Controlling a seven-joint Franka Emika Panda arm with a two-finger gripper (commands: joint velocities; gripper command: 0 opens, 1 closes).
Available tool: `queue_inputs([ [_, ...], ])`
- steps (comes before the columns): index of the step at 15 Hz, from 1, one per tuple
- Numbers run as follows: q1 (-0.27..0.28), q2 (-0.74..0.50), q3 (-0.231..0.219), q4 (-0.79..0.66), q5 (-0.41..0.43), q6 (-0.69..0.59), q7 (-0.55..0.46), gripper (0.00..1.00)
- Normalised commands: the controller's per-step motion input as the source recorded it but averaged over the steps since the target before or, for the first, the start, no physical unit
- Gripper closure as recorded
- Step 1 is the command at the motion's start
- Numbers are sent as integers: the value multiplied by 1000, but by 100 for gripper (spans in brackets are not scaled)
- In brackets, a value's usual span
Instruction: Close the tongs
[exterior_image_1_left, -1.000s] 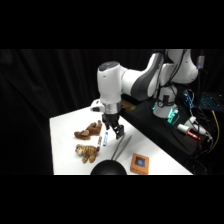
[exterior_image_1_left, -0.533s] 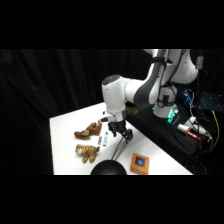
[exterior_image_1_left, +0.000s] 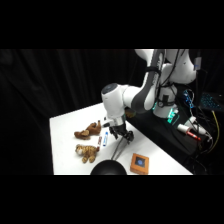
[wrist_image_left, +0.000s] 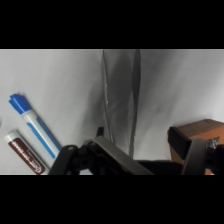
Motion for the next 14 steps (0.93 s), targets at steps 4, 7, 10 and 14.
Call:
queue_inputs([
  [4, -103, 138, 79, -40, -27, 292, -124, 0],
  [7, -133, 104, 107, -5, -59, 289, -114, 0],
  [10, -124, 72, 102, 8, -112, 253, -79, 0],
  [14, -106, 61, 81, 23, -142, 205, -27, 27],
])
